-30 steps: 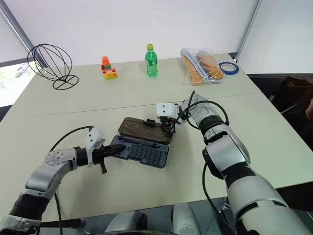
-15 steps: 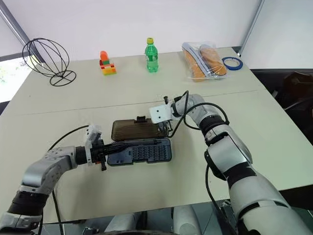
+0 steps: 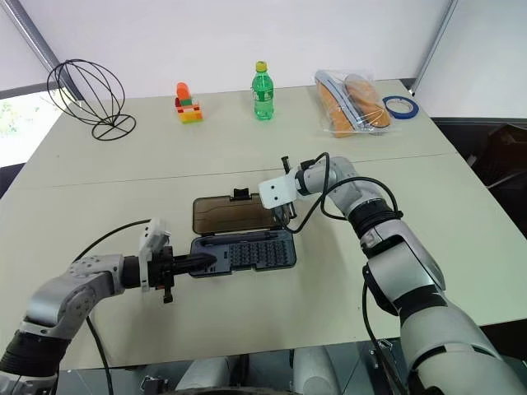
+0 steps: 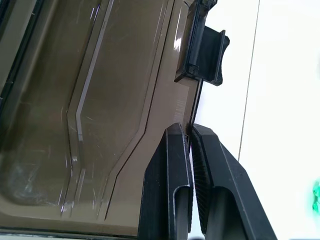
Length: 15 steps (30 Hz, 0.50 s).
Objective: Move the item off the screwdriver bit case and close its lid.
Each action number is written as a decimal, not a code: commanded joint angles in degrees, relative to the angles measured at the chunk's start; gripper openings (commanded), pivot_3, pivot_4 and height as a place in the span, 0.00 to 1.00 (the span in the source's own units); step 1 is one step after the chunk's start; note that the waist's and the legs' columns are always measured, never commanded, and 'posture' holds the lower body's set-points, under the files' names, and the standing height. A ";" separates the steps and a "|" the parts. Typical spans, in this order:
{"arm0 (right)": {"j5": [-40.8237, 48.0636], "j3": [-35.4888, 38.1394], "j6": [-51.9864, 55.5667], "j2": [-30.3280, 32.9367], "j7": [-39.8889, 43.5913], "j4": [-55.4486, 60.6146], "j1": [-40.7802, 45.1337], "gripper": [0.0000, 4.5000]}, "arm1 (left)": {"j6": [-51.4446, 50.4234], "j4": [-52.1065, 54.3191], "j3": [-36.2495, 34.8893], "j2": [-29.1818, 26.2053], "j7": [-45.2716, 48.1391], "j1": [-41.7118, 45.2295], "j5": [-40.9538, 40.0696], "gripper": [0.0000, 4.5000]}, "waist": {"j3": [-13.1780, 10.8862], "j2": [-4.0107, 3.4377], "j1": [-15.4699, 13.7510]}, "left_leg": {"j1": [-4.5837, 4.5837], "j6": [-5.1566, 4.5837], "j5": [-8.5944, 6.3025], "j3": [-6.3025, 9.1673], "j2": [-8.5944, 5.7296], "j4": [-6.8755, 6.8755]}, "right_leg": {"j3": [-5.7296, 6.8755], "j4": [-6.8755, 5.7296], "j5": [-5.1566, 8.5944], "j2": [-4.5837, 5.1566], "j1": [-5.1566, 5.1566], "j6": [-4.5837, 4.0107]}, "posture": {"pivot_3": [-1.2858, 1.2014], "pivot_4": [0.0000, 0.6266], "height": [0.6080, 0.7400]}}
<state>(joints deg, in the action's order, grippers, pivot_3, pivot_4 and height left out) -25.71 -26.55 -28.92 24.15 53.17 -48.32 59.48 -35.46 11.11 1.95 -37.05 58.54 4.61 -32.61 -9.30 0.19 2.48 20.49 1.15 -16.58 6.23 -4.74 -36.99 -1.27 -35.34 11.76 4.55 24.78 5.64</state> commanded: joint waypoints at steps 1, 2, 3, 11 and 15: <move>0.53 1.01 0.94 1.14 -0.47 3.17 0.40 0.01 | 3.93 -2.50 1.67 -0.86 -0.17 0.16 4.58 0.00 | -0.01 -0.01 -0.01 | 0.00 0.00 0.00 0.00 0.00 0.00 | 0.00 0.00 0.00 0.00 0.00 0.00 | 0.52 0.24 1.00; 0.59 1.08 1.06 1.24 -0.52 3.72 0.42 0.01 | 4.66 -3.20 2.03 -0.89 -0.19 0.05 5.40 0.00 | -0.01 -0.01 -0.01 | -0.01 0.00 0.00 0.00 0.00 0.00 | 0.00 0.00 0.00 0.00 -0.01 -0.01 | 0.52 0.24 1.00; 0.72 1.20 1.25 1.36 -0.47 4.42 0.39 0.01 | 5.25 -3.89 2.17 -0.72 -0.41 -0.02 5.90 0.00 | -0.01 -0.01 -0.02 | -0.04 0.00 0.00 0.00 0.00 0.00 | 0.00 0.01 0.00 0.00 -0.04 -0.01 | 0.52 0.24 1.00; 1.99 2.11 4.24 3.38 0.58 12.65 -1.45 0.01 | 6.65 -5.11 1.80 0.20 -1.09 -1.13 5.77 0.00 | -0.01 -0.02 -0.05 | -0.07 0.00 0.00 0.00 0.00 -0.01 | 0.01 0.01 -0.01 0.01 -0.08 -0.01 | 0.52 0.24 1.00; 2.73 2.50 6.60 4.72 1.10 17.52 -2.87 0.01 | 7.21 -4.85 2.12 0.24 -1.09 -2.10 5.93 0.00 | -0.01 -0.02 -0.07 | -0.07 0.00 0.00 0.00 0.01 0.00 | 0.01 0.02 -0.01 0.01 -0.08 -0.01 | 0.52 0.24 1.00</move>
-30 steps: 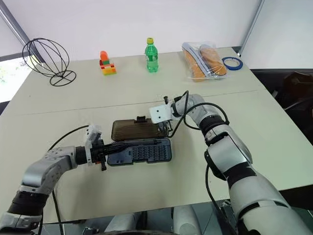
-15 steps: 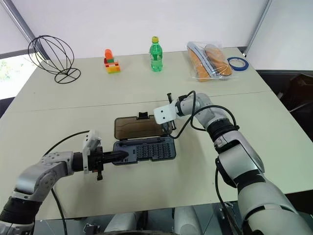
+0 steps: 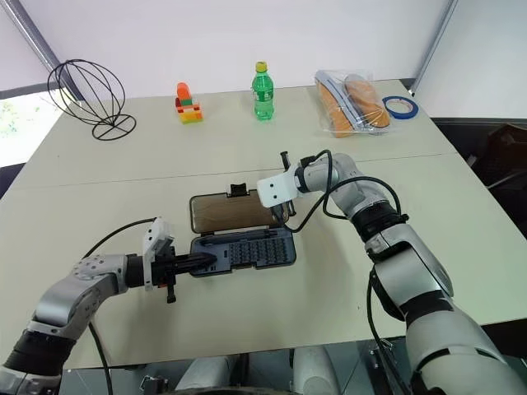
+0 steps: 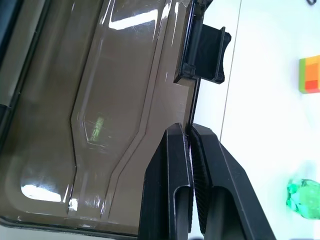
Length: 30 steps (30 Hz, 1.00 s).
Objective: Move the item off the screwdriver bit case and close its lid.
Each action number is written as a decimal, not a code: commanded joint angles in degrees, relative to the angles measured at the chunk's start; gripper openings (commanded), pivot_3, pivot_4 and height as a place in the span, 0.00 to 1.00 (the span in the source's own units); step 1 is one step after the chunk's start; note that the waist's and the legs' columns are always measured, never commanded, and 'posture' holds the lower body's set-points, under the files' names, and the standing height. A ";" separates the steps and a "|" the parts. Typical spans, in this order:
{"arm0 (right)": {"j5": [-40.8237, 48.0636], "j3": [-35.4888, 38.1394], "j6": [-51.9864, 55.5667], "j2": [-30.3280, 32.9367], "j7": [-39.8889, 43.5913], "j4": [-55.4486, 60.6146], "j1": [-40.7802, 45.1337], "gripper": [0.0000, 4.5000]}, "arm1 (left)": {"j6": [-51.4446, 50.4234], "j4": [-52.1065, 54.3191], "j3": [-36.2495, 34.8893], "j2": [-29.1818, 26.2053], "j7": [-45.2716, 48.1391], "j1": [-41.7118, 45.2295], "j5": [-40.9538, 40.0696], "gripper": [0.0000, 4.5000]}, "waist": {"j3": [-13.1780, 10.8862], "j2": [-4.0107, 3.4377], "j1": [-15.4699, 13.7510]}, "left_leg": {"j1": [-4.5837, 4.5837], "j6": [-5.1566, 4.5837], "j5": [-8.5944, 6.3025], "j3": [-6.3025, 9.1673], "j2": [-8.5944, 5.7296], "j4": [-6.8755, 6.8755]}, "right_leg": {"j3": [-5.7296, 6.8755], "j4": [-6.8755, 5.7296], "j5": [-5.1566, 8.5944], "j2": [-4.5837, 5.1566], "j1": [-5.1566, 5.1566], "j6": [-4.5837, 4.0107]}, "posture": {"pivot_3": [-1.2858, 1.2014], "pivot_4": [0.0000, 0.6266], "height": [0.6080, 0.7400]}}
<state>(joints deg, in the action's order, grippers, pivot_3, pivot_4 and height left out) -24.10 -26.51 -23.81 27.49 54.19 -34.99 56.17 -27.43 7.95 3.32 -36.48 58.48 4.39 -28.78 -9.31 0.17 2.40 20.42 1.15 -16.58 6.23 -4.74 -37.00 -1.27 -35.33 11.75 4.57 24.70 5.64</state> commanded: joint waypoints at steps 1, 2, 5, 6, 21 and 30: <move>1.44 2.61 2.16 1.56 0.12 5.22 0.03 0.01 | -0.81 -1.51 0.78 -0.34 -1.09 -2.05 2.05 0.00 | 0.00 0.00 -0.01 | 0.00 0.00 0.00 0.00 0.00 0.00 | 0.00 0.00 0.00 0.00 0.00 0.00 | 0.52 0.24 1.00; 1.67 2.71 2.79 1.69 0.07 6.05 -0.34 0.01 | -0.83 -1.31 0.78 -0.35 -1.12 -2.16 1.96 0.00 | 0.00 0.00 -0.03 | 0.00 0.00 0.00 0.00 0.00 0.00 | 0.00 0.01 0.00 0.00 0.00 0.00 | 0.52 0.24 1.00; 2.00 2.64 4.42 2.15 0.08 8.53 -1.74 0.01 | -3.21 1.16 -1.98 0.72 -1.75 -2.12 -2.41 0.00 | 0.00 0.00 -0.02 | 0.01 -0.01 0.00 0.00 0.00 0.00 | 0.01 0.02 0.00 0.01 -0.01 0.00 | 0.52 0.24 1.00; 2.00 2.57 4.80 2.26 0.04 9.09 -2.12 0.01 | -6.26 3.07 -5.05 1.43 -2.47 -1.48 -7.38 0.00 | -0.01 0.02 -0.02 | 0.02 -0.01 -0.01 0.00 0.00 0.00 | 0.01 0.04 0.00 0.01 -0.01 0.00 | 0.52 0.24 1.00; 1.65 2.03 8.43 3.32 -0.34 13.27 -3.80 0.01 | 0.15 -18.84 -16.28 5.37 -19.86 14.53 -3.53 0.00 | -0.63 0.46 -0.62 | 0.10 0.04 0.02 0.02 -0.04 -0.06 | 0.13 0.13 -0.02 0.06 0.00 0.02 | 0.52 0.24 1.00; 1.90 1.80 11.28 3.25 0.65 15.62 -4.45 0.01 | 9.40 -39.28 -8.13 9.00 -8.67 25.63 5.46 0.00 | -0.64 0.47 -1.61 | 0.30 0.05 0.02 0.03 -0.04 -0.05 | 0.18 0.13 -0.03 0.07 0.19 0.02 | 0.52 0.24 1.00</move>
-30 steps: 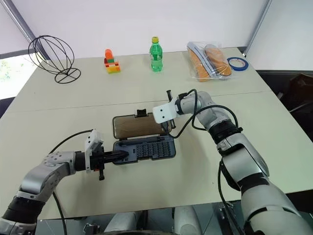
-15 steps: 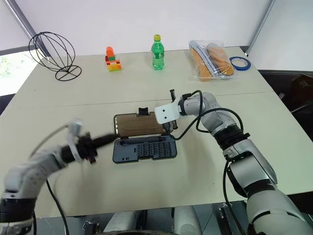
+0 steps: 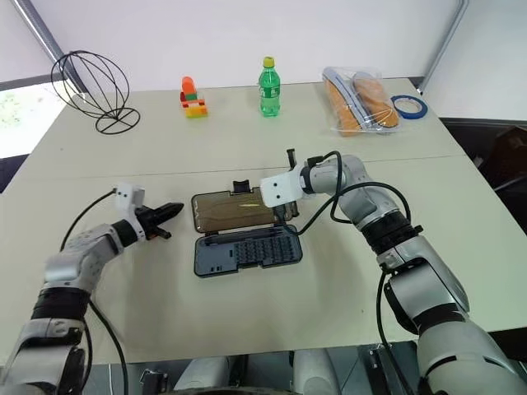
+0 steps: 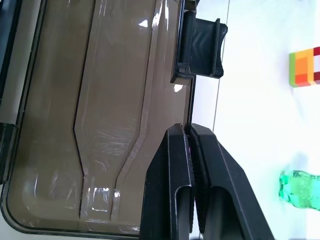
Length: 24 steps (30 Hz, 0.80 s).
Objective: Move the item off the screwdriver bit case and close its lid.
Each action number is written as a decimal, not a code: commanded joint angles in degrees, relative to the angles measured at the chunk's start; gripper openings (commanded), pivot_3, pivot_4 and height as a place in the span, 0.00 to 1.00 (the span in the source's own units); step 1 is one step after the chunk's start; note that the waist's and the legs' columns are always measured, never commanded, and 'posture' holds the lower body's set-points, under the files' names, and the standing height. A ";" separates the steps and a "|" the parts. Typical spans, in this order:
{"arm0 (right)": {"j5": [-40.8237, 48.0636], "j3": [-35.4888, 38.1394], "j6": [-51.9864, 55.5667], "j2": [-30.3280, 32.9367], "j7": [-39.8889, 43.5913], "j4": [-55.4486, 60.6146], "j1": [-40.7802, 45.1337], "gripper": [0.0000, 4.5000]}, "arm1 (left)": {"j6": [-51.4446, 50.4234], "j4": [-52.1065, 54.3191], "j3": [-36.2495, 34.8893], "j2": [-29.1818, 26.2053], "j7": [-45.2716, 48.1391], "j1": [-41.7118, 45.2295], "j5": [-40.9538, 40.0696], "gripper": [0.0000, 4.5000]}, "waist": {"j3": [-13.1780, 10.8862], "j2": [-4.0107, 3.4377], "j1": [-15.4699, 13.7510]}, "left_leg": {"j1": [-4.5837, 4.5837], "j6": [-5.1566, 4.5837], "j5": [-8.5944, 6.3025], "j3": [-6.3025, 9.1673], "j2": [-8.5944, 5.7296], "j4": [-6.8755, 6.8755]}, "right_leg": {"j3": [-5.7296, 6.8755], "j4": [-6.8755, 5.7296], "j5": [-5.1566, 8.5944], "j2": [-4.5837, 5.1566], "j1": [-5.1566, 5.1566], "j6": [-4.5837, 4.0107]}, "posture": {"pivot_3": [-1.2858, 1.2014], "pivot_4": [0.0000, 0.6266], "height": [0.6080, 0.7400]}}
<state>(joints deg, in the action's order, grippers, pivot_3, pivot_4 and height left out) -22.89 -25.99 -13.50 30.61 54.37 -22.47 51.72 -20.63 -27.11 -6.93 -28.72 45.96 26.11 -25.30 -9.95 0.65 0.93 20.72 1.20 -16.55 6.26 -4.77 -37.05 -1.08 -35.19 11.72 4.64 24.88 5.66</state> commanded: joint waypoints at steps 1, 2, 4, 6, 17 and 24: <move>0.80 1.29 1.42 0.12 0.60 3.41 -0.13 0.01 | 3.30 -6.05 2.71 1.85 4.98 5.25 2.70 0.00 | 0.00 0.00 -0.22 | 0.02 0.00 0.00 0.00 -0.01 -0.01 | 0.01 0.00 0.00 0.00 0.00 0.00 | 0.52 0.24 1.00; 1.00 1.27 1.96 0.19 0.99 3.86 -0.36 0.01 | 3.60 -7.55 3.19 2.48 6.49 6.46 2.97 0.00 | 0.00 0.00 -0.23 | 0.05 -0.01 0.00 0.02 -0.03 -0.03 | 0.03 0.01 0.00 0.01 0.00 0.00 | 0.52 0.24 1.00; 1.17 1.27 2.77 0.28 1.37 4.57 -0.66 0.11 | 3.64 -9.01 3.73 3.41 9.06 7.95 3.18 0.00 | 0.01 0.01 -0.14 | 0.09 0.02 0.01 0.01 -0.07 -0.07 | 0.02 0.02 -0.01 0.04 0.01 0.01 | 0.52 0.24 1.00; 1.17 1.27 3.83 0.30 1.79 5.38 -0.96 0.20 | 3.20 -9.85 4.66 4.22 12.26 9.06 3.27 0.00 | 0.01 0.01 -0.11 | 0.12 0.03 0.02 0.01 -0.08 -0.07 | 0.02 0.03 -0.01 0.05 0.02 0.01 | 0.52 0.24 1.00; 27.13 20.12 44.96 1.00 11.99 27.61 -0.25 1.00 | -4.50 -5.53 2.92 2.90 20.62 11.97 -0.07 0.00 | -0.17 0.01 -0.13 | 0.77 0.31 0.20 0.06 -0.09 -0.23 | 0.03 -0.05 -0.04 0.06 0.60 0.05 | 0.52 0.24 1.00; 62.07 43.85 80.27 3.85 12.12 44.95 -4.95 1.00 | -15.09 13.06 7.27 0.53 26.61 10.20 -4.53 0.00 | -0.19 0.05 -0.50 | 0.95 -0.13 -0.08 0.45 -0.07 -0.20 | 0.26 0.21 -0.07 0.15 0.52 0.03 | 0.52 0.24 1.00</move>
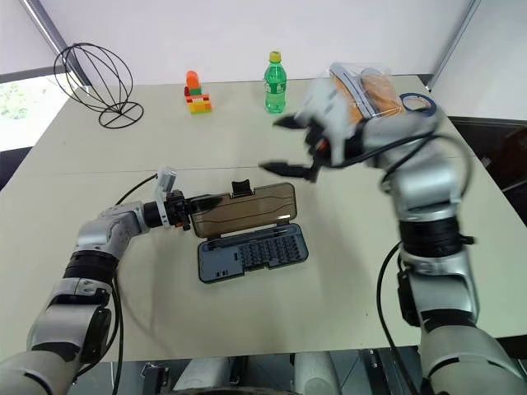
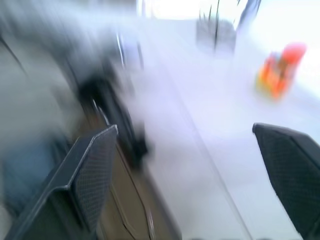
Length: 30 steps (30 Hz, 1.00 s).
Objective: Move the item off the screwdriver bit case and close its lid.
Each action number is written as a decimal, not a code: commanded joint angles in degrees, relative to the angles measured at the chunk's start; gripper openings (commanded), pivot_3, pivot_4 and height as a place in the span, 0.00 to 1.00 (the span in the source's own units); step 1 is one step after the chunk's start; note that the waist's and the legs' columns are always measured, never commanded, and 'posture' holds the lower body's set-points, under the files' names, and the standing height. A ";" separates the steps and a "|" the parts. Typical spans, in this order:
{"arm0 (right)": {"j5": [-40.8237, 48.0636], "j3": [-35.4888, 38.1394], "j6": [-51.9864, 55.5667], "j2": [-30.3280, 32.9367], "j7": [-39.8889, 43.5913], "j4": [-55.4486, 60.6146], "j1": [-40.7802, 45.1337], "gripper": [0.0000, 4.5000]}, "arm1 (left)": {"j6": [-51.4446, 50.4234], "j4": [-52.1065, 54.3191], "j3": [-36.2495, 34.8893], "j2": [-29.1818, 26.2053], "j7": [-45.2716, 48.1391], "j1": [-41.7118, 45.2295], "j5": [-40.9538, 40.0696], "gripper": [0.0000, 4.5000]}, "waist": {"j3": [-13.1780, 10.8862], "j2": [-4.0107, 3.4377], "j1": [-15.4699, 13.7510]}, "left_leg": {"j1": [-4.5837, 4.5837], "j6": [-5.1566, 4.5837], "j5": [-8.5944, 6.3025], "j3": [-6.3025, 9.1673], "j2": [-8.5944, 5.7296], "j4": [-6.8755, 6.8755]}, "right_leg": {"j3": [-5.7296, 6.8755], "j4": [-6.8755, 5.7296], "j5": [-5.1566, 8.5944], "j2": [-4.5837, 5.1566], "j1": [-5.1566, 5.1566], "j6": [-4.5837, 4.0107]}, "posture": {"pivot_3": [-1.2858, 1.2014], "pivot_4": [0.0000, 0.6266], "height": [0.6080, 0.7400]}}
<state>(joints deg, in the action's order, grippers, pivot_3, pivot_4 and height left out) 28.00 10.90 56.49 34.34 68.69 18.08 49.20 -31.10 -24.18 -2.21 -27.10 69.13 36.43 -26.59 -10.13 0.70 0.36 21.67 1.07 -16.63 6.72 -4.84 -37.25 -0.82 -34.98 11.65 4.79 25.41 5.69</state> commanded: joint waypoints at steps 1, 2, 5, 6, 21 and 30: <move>12.65 8.62 11.78 0.21 -4.19 4.65 -2.81 1.00 | -6.72 14.36 4.50 -2.19 5.19 -1.25 -3.96 0.00 | -0.02 -0.04 0.15 | 0.00 -0.02 -0.01 -0.06 -0.03 -0.01 | -0.03 -0.01 0.00 0.15 0.01 0.01 | 0.52 0.24 1.00; 13.45 9.45 12.48 0.38 -6.19 4.76 -3.07 1.00 | -8.16 17.74 6.31 -3.48 6.79 -2.43 -4.22 0.00 | -0.05 -0.13 0.24 | 0.00 -0.03 -0.01 -0.10 -0.11 -0.01 | -0.04 -0.06 0.00 0.25 0.04 0.01 | 0.52 0.24 1.00; 13.16 8.69 11.90 2.47 -10.20 5.18 -5.10 1.00 | -4.41 26.53 16.66 -11.66 14.16 -8.44 1.97 0.00 | -0.03 -0.25 0.83 | -0.18 -0.10 -0.05 -0.37 -0.18 0.06 | -0.20 -0.13 -0.01 0.33 0.04 0.04 | 0.52 0.24 1.00; 12.78 7.40 11.23 3.44 -10.80 5.85 -6.34 1.00 | -1.71 28.11 19.83 -14.65 16.40 -10.48 4.64 0.00 | -0.02 -0.26 0.87 | -0.25 -0.10 -0.05 -0.44 -0.16 0.14 | -0.27 -0.14 0.00 0.30 0.04 0.03 | 0.52 0.24 1.00; 1.79 -23.17 -5.56 10.40 -12.61 18.97 -22.71 0.57 | -1.30 -1.19 3.59 -8.78 8.57 17.48 -0.55 0.00 | -0.43 -0.01 0.25 | 0.35 -0.22 -0.09 -0.26 -0.18 -0.89 | 0.10 -0.20 -0.17 0.16 0.04 0.36 | 0.52 0.24 1.00; -7.02 -36.27 -11.08 6.53 -15.81 16.24 -23.03 0.01 | 25.40 -30.82 15.72 3.88 8.63 25.19 18.88 0.00 | -0.48 0.15 0.11 | 0.45 -0.24 -0.10 -0.27 -0.27 -0.93 | 0.11 -0.16 -0.19 0.22 0.06 0.38 | 0.52 0.24 1.00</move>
<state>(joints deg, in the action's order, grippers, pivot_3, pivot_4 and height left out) 22.12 -25.28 46.87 41.18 53.35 33.82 26.01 -9.73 -52.82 12.91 -23.38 77.22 59.19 -10.02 -10.61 0.85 0.47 22.17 0.83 -16.72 6.45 -5.12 -38.22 -0.71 -35.13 11.46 5.01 25.51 6.07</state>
